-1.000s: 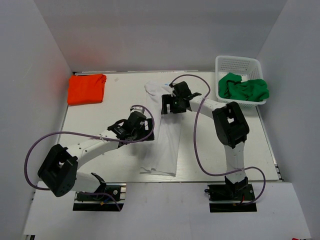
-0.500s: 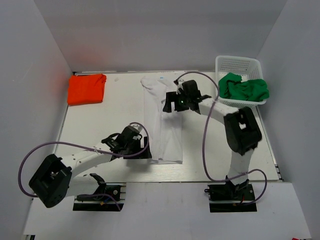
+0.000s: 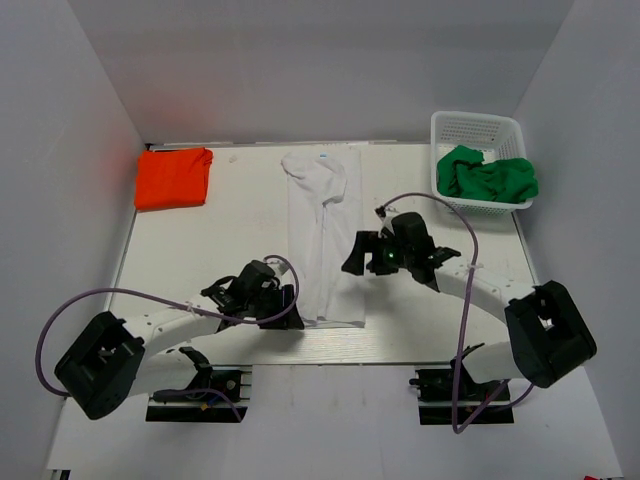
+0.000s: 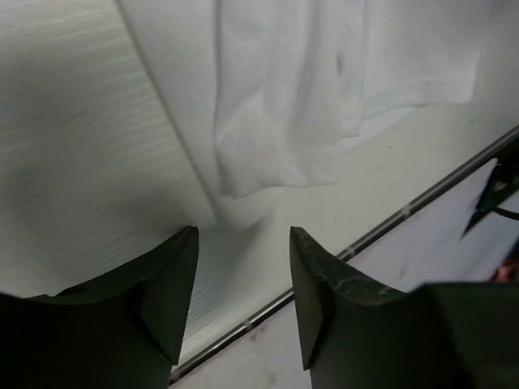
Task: Fold and stack the t-shirts
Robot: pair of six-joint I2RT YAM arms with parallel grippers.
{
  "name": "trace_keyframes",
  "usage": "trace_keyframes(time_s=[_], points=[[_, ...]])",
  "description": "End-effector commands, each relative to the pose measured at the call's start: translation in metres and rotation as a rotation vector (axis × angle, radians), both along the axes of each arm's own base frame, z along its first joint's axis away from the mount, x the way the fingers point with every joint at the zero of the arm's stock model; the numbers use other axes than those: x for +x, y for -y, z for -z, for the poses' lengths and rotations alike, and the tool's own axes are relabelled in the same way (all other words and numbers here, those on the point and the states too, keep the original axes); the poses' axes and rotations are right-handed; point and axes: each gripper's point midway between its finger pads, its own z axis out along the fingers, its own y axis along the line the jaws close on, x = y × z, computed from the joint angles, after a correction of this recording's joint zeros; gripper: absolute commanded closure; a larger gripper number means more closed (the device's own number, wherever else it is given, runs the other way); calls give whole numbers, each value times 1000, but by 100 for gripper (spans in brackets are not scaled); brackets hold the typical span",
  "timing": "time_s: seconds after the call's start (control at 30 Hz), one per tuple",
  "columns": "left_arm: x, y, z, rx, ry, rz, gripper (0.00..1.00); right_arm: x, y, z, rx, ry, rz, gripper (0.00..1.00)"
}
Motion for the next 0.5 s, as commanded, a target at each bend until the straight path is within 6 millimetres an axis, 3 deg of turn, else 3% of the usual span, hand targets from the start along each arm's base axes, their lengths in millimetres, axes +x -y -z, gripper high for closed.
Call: trace_keyframes(time_s=[0.0, 0.07, 0.2, 0.3, 0.43, 0.47], points=[[-4, 7, 7, -6, -22, 56, 44, -41, 7, 21, -11, -148, -4, 10], [-1, 7, 10, 19, -35, 48, 55, -63, 12, 34, -58, -223, -35, 10], [-3, 6, 13, 24, -38, 40, 65, -99, 20, 59, -121, -336, -92, 10], [-3, 6, 16, 21, -43, 32, 74, -115, 22, 70, -128, -400, -103, 17], [-2, 7, 14, 22, -44, 31, 86, -119, 20, 73, -134, -415, -100, 40], [0, 9, 10, 8, -28, 32, 86, -118, 19, 72, -133, -411, -99, 52]])
